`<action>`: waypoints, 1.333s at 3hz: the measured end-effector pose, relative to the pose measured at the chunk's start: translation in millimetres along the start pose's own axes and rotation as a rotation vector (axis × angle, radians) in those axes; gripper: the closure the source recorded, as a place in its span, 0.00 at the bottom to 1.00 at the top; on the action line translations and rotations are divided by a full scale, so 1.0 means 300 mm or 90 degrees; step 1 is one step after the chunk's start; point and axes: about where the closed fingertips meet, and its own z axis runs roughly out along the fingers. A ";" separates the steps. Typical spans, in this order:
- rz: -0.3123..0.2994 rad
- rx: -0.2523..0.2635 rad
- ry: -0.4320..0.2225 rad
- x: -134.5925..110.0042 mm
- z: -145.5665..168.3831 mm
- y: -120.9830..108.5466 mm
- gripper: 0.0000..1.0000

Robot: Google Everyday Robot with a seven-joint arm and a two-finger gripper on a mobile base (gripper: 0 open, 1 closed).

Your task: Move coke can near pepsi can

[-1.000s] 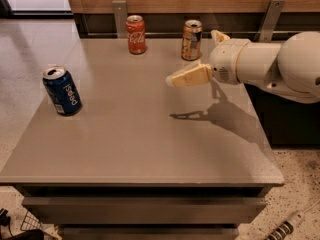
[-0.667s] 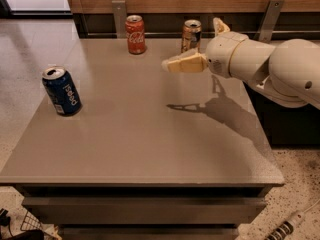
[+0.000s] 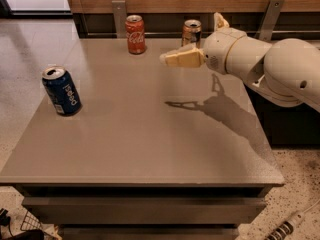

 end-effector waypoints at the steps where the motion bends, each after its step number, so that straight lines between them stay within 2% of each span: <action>1: 0.030 -0.012 0.012 0.017 0.092 -0.009 0.00; 2: 0.064 -0.022 0.030 0.050 0.209 -0.007 0.00; 4: 0.113 -0.055 0.028 0.133 0.397 0.013 0.00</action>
Offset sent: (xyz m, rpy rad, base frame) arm 0.0879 0.0537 -0.0353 0.0748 0.1789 0.0168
